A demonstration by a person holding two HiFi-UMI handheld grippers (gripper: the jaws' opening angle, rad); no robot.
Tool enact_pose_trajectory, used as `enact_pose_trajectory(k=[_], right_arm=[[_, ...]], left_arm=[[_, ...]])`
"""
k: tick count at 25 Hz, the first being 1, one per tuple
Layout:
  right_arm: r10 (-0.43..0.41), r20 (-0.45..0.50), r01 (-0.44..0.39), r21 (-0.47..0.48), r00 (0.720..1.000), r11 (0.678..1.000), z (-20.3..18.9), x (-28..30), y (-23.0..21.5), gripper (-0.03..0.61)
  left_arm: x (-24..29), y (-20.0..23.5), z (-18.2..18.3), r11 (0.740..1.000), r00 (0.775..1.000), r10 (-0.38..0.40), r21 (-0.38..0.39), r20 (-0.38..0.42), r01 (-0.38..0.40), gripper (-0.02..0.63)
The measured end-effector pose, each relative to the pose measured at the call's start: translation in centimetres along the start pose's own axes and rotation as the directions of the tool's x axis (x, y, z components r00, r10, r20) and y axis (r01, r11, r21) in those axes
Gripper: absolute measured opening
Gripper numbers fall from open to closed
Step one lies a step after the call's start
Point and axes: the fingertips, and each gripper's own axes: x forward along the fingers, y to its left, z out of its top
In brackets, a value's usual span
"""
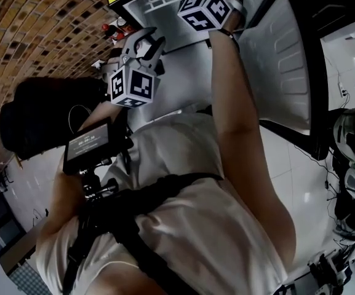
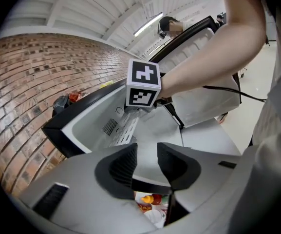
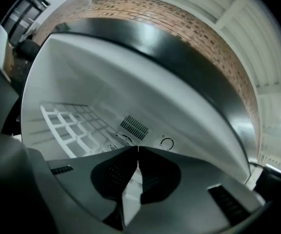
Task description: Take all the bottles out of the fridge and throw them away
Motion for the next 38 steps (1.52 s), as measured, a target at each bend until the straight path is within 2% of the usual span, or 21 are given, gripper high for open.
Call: enact_pose_trajectory(k=[3, 6, 9, 11, 14, 17, 20, 22, 23, 25, 27, 28, 30, 34, 35, 36, 38], right_arm=[[0.026, 0.004, -0.025, -0.08, 1.0, 0.996, -0.8, 1.3, -2.0, 0.017], [-0.014, -0.039, 0.006, -0.199, 0.999, 0.98, -1.8, 3.0, -2.9, 0.008], [0.059, -0.104, -0.086, -0.281, 0.993, 0.956, -3.2, 4.2, -1.8, 0.001], [0.095, -0.066, -0.111, -0.306, 0.993, 0.946, -2.1, 3.0, -1.6, 0.0], [0.088, 0.039, -0.073, -0.293, 0.995, 0.953, -0.8, -0.8, -1.4, 0.001], [0.061, 0.102, -0.035, -0.232, 0.993, 0.972, -1.0, -4.2, -1.5, 0.002], [-0.013, 0.076, 0.025, -0.158, 0.997, 0.987, -1.8, -3.1, -3.1, 0.008], [-0.041, 0.026, 0.045, -0.168, 0.999, 0.985, -2.5, -0.6, -4.0, 0.022], [-0.029, 0.009, 0.03, -0.184, 1.0, 0.982, -2.4, 0.6, -4.0, 0.049], [0.03, -0.003, -0.029, -0.228, 1.0, 0.973, -1.8, 2.4, -3.2, 0.049], [0.107, -0.023, -0.109, -0.331, 0.994, 0.937, -1.6, 3.9, -1.0, 0.048], [0.148, -0.031, -0.148, -0.391, 0.989, 0.908, -1.6, 4.3, 0.4, 0.0], [0.22, -0.032, -0.209, -0.473, 0.975, 0.856, -1.0, 4.4, 2.4, 0.001], [0.398, -0.046, -0.362, -0.521, 0.916, 0.773, 0.4, 2.2, 5.5, 0.002], [0.411, -0.031, -0.365, -0.524, 0.911, 0.77, 0.7, 1.3, 5.9, 0.003], [0.401, -0.001, -0.349, -0.496, 0.916, 0.795, 1.0, 0.3, 5.7, 0.007], [0.315, 0.067, -0.273, -0.353, 0.947, 0.895, 1.1, -1.6, 3.8, 0.029]], left_arm=[[0.2, -0.1, 1.0, 1.0, 1.0, -0.005, 0.003, 0.001, 0.005, 0.14], [0.2, -0.3, 0.9, 1.0, 1.0, 0.005, 0.014, -0.002, -0.005, 0.14], [0.0, 0.3, 0.6, 1.0, 1.0, 0.018, 0.011, -0.008, -0.018, 0.14], [0.0, 0.6, 0.4, 1.0, 1.0, 0.024, 0.005, -0.014, -0.024, 0.14], [0.5, -0.1, 0.9, 1.0, 1.0, 0.016, 0.0, -0.01, -0.016, 0.14], [0.8, -0.9, 2.5, 1.0, 1.0, -0.015, 0.001, -0.002, 0.015, 0.14], [1.3, -1.2, 3.3, 0.999, 0.999, -0.038, 0.014, 0.016, 0.038, 0.14], [1.4, -1.6, 3.7, 0.999, 0.998, -0.046, 0.028, 0.033, 0.045, 0.14], [1.3, -1.7, 4.0, 0.998, 0.998, -0.045, 0.033, 0.032, 0.044, 0.14], [0.9, -1.6, 4.1, 0.999, 0.999, -0.038, 0.036, 0.015, 0.037, 0.14], [0.6, -1.3, 3.5, 0.999, 1.0, -0.025, 0.026, -0.007, 0.025, 0.14], [0.5, -1.0, 3.1, 1.0, 1.0, -0.016, 0.018, -0.016, 0.016, 0.14], [0.1, -0.3, 2.5, 1.0, 1.0, 0.0, 0.003, -0.03, 0.0, 0.14], [-0.4, 0.7, 1.7, 1.0, 0.999, 0.013, -0.018, -0.034, -0.014, 0.141], [-0.4, 0.7, 1.7, 1.0, 0.999, 0.012, -0.019, -0.032, -0.012, 0.14], [-0.4, 0.5, 1.8, 1.0, 1.0, 0.008, -0.018, -0.03, -0.009, 0.14], [-0.1, -0.2, 2.3, 1.0, 1.0, -0.004, -0.012, -0.023, 0.003, 0.14]])
